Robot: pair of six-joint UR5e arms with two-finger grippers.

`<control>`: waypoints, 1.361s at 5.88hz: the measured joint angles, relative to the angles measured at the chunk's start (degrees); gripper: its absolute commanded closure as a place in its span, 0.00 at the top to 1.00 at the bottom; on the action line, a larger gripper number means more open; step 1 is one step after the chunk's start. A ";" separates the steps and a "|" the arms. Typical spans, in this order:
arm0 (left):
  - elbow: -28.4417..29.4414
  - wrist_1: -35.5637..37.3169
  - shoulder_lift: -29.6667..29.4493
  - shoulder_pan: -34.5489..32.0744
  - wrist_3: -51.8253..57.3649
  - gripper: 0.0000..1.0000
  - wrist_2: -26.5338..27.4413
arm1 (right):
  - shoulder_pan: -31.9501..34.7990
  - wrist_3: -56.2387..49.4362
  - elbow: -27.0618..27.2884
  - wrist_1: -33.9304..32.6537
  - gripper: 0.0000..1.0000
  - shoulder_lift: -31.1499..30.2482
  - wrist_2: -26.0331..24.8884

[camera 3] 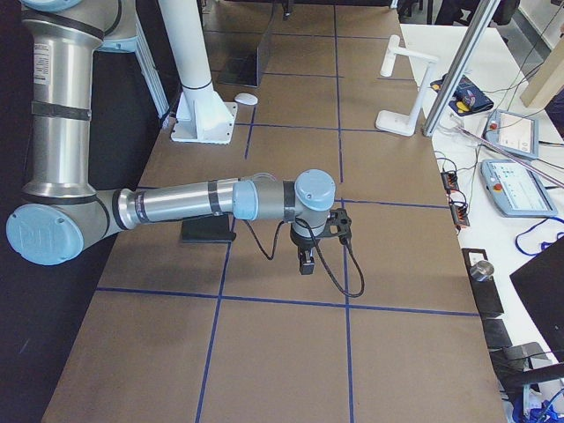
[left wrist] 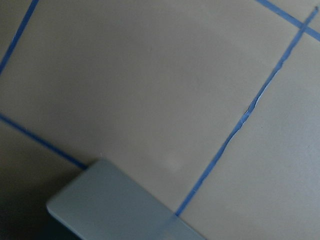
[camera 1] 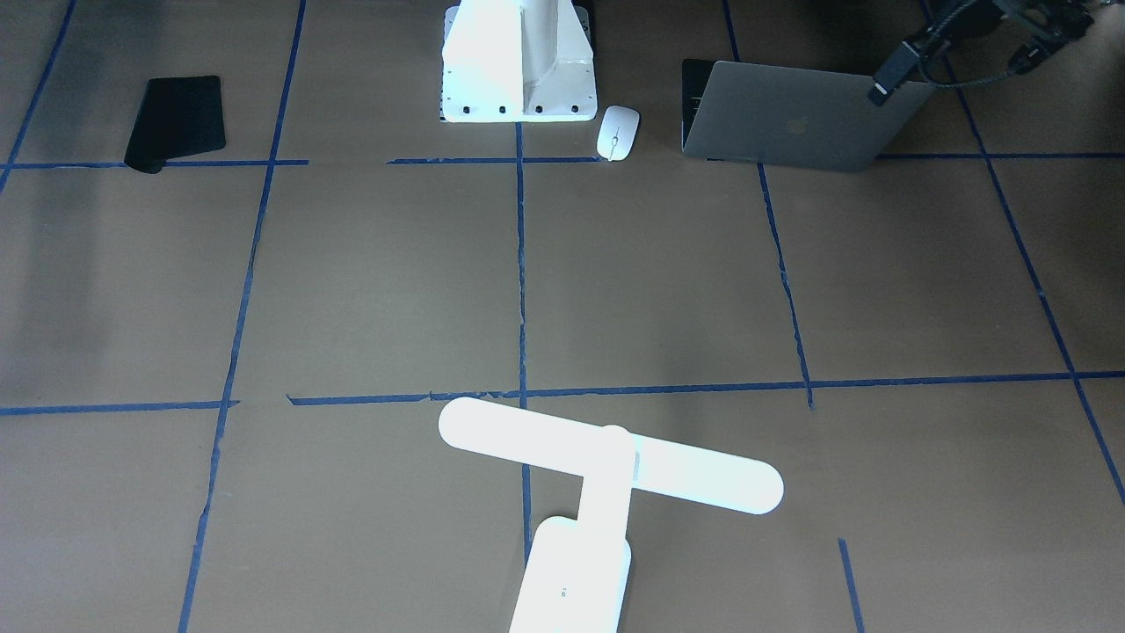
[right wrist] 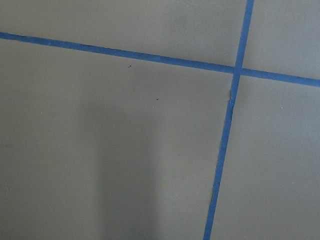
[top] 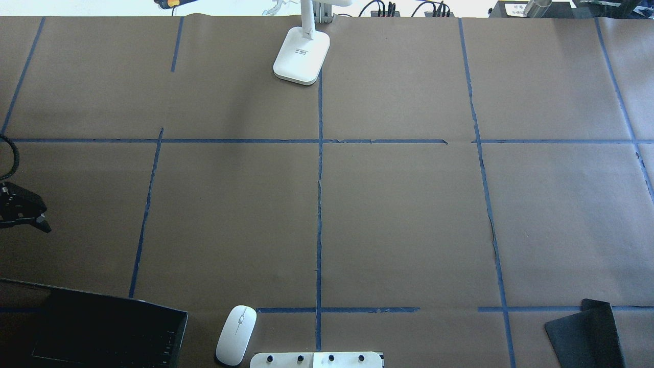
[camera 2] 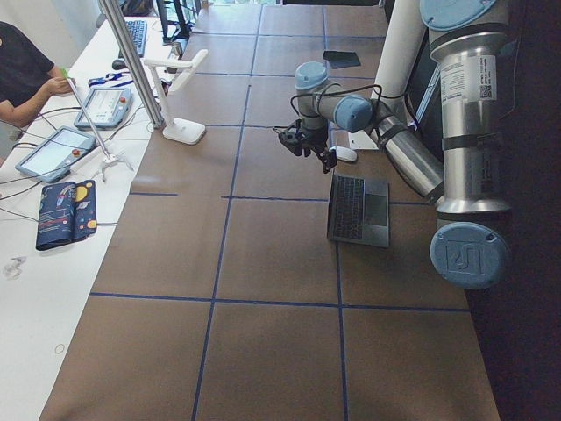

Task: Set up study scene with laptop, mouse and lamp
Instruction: 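Reach the left gripper down to the dark gray laptop's lid edge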

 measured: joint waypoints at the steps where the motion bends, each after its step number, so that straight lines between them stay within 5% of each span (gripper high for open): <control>1: -1.09 -1.42 0.44 2.07 -8.20 1.00 1.99 | -0.11 0.10 -0.02 1.02 1.00 0.03 -0.05; 6: -3.35 -2.56 2.30 17.72 -40.08 0.94 18.54 | -0.79 0.37 -0.14 3.58 1.00 -0.08 -0.09; 8: -3.37 -2.63 4.39 23.14 -45.23 0.83 22.93 | -0.81 0.40 0.00 3.60 1.00 -0.09 -0.02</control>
